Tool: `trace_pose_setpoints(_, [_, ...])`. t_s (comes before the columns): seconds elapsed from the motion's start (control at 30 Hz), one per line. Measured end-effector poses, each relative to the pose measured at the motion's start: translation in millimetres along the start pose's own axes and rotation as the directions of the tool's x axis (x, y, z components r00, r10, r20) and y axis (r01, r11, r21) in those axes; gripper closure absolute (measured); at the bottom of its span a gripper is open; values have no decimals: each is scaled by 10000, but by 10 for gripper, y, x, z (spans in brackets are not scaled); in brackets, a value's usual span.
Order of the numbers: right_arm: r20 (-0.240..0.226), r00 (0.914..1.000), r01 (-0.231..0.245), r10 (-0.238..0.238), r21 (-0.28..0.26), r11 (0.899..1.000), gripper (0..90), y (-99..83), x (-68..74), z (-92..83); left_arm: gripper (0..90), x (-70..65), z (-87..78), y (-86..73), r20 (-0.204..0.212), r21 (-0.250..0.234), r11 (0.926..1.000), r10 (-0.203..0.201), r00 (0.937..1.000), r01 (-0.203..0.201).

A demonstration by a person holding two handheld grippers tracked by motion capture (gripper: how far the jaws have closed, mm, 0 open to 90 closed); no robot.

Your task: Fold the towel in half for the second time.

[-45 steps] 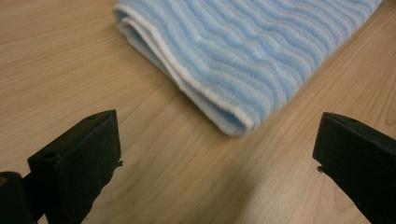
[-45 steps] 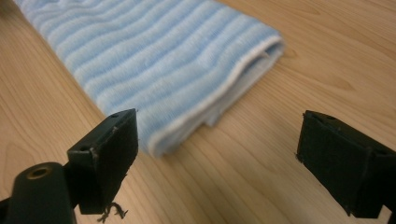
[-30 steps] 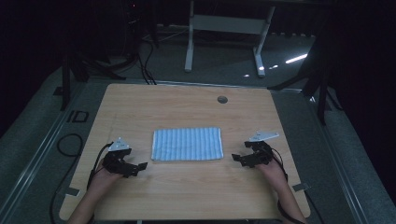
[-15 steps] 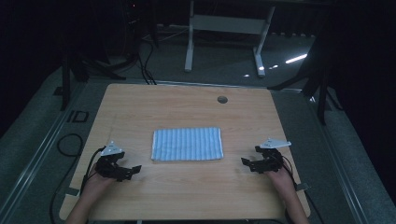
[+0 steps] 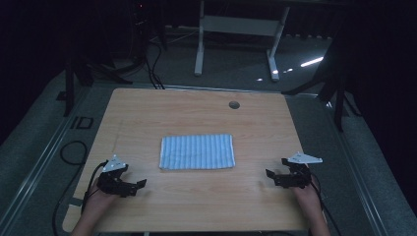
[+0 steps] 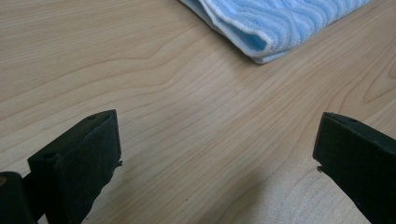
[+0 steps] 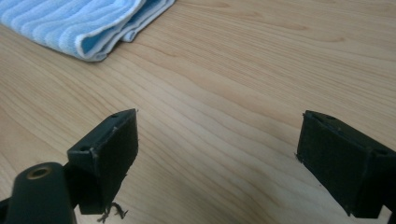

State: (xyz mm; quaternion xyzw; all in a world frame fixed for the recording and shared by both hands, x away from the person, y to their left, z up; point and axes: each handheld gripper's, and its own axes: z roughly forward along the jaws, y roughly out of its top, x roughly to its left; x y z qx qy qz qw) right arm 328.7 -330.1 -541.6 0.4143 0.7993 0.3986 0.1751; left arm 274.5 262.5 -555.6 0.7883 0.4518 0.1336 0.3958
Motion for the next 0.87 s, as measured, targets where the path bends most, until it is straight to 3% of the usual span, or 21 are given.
trace_pose_setpoints(0.23, [-58,9995,-302,300,-365,9989,124,-34,-52,-69,8,55,-40,-12,-90,-293,9994,-196,9998,193])
trace_pose_setpoints(0.3, [-58,9999,-153,150,-551,9984,125,-25,-50,-99,8,73,-43,-16,-34,-297,9992,-251,9997,250])
trace_pose_setpoints(0.47, [396,9990,-203,220,-446,9988,132,-86,-116,-114,8,100,-64,-30,-39,-545,9975,-446,9990,443])
trace_pose_setpoints(0.87, [524,9979,-352,378,-488,9982,133,-104,-166,-128,8,89,-49,-42,-41,-472,9983,-352,9994,350])
